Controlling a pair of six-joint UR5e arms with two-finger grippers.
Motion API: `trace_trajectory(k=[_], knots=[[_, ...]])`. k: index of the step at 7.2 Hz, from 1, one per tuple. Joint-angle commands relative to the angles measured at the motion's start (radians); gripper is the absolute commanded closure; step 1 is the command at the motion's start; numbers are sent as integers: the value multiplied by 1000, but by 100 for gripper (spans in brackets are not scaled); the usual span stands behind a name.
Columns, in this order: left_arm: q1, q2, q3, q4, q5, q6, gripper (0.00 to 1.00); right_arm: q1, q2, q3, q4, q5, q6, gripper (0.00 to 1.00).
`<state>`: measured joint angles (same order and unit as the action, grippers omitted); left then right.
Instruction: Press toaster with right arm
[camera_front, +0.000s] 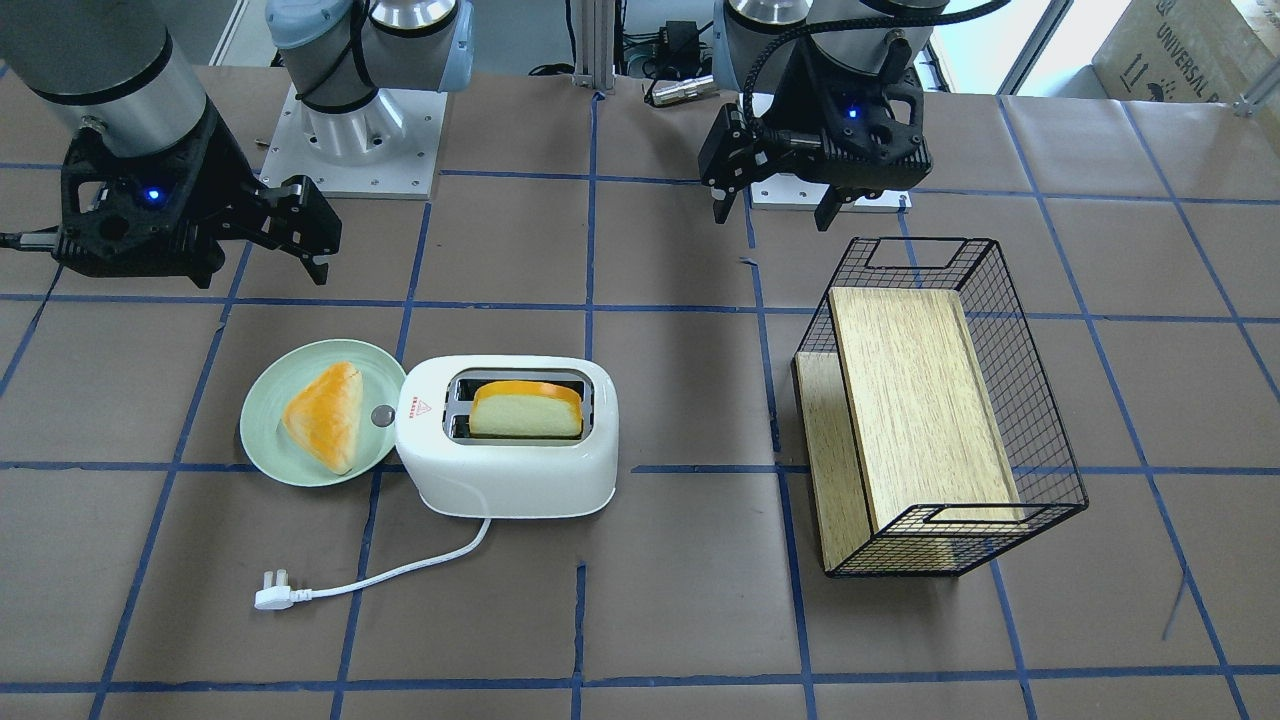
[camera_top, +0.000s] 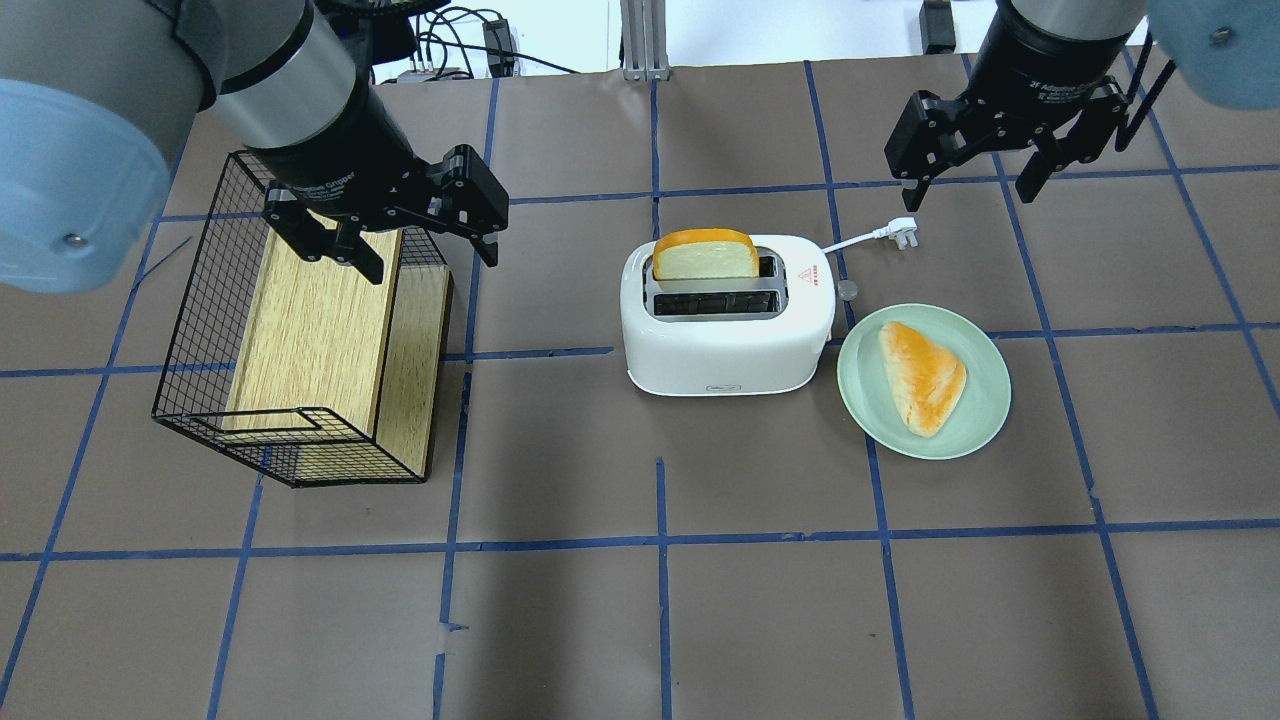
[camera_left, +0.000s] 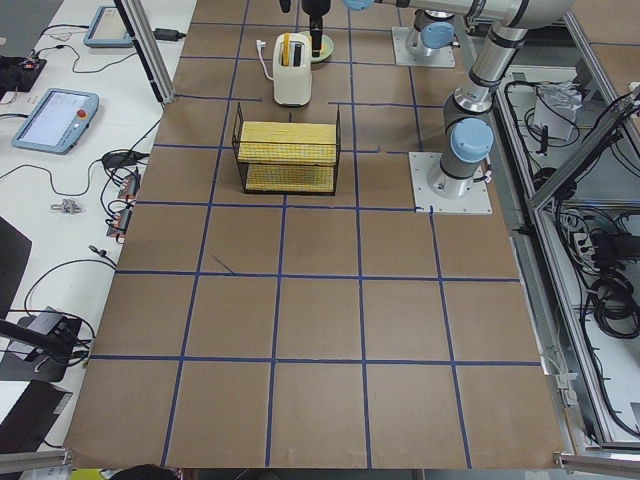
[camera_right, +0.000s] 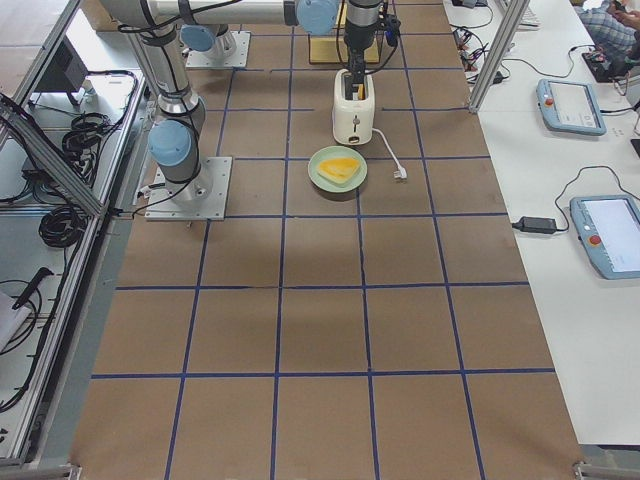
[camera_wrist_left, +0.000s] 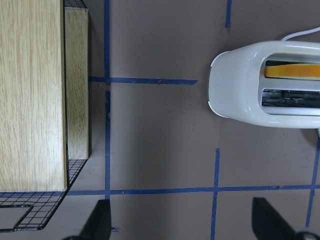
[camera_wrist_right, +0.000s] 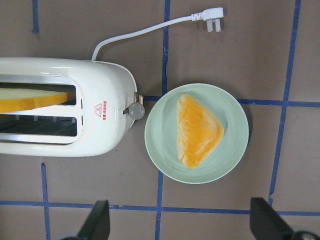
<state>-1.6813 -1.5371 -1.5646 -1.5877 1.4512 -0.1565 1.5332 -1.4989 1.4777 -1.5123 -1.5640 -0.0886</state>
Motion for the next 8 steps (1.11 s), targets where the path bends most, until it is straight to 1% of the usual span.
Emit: trace_trajectory(k=[1, 2, 3, 4, 5, 6, 7, 8], knots=[[0, 0, 0, 0, 0, 0, 0, -1, 2, 1, 0, -1, -12, 1], [0, 0, 0, 0, 0, 0, 0, -2, -9, 4, 13, -2, -14, 1], [0, 0, 0, 0, 0, 0, 0, -5, -15, 6, 15, 19, -22, 1], [0, 0, 0, 0, 0, 0, 0, -7, -11, 16, 11, 82, -121, 5], [0, 0, 0, 0, 0, 0, 0, -7, -6, 24, 6, 78, -164, 27], [0, 0, 0, 0, 0, 0, 0, -7, -6, 24, -2, 71, -218, 53], [0, 0, 0, 0, 0, 0, 0, -5, -7, 23, -2, 71, -293, 75], [0, 0, 0, 0, 0, 0, 0, -2, -7, 15, -3, 68, -441, 82]])
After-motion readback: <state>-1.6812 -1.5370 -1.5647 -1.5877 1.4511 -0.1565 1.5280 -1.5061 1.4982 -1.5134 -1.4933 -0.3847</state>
